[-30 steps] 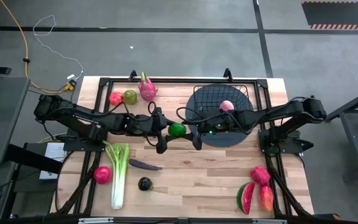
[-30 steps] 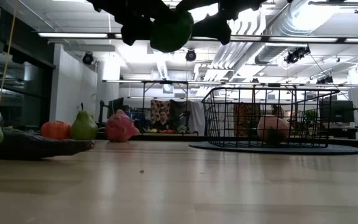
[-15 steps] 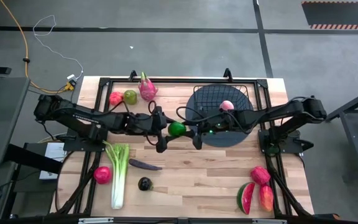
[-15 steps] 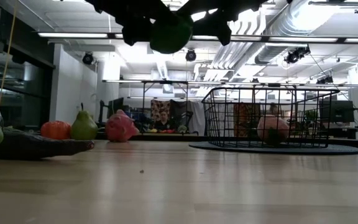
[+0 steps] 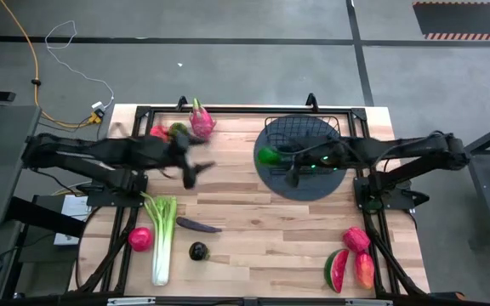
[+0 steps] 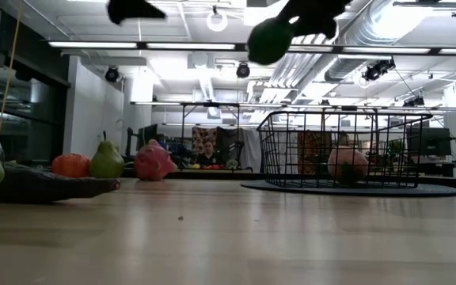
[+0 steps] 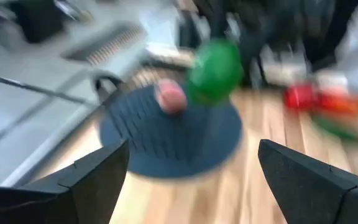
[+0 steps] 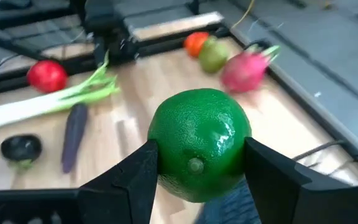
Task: Build produce basket
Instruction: Put the lime into the wire basket
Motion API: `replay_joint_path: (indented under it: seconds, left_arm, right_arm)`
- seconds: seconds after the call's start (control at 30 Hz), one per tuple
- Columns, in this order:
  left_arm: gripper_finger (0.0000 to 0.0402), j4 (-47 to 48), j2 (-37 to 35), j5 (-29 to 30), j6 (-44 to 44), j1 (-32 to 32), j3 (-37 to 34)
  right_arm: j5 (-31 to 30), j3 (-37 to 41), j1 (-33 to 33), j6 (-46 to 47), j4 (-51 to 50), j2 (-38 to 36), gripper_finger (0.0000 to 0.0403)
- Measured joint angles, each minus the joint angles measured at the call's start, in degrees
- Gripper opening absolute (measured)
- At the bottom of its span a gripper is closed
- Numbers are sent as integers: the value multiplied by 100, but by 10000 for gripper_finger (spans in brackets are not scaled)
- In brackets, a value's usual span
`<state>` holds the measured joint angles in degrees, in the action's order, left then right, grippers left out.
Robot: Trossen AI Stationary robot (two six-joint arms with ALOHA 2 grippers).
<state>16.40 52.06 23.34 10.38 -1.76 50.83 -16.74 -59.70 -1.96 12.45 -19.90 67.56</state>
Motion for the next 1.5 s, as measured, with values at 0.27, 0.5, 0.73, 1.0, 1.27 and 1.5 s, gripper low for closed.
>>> replay_joint_path:
  seconds: [0.27,0.5,0.73,1.0,1.27,1.5]
  left_arm:
    - [325,-909,-1701,111,122,233,-543]
    - [290,-1282,-2040,234,143,471,-1174]
    - [216,-1346,-1955,353,-491,483,-1169]
    - [204,-1362,-1956,371,-462,483,-1169]
    - [205,-1364,-1928,371,-462,483,-1169]
    - [203,-1364,-1931,369,-462,483,-1169]
  right_arm:
    - [-300,422,9,38,121,-969,198]
    - [-289,1226,9,403,1230,-1396,199]
    - [-295,1151,24,351,1190,-1437,199]
    - [-522,-190,873,391,-1752,-535,199]
    - [450,-387,1800,-641,-2321,743,199]
    - [503,-389,2309,-1154,-2589,1693,199]
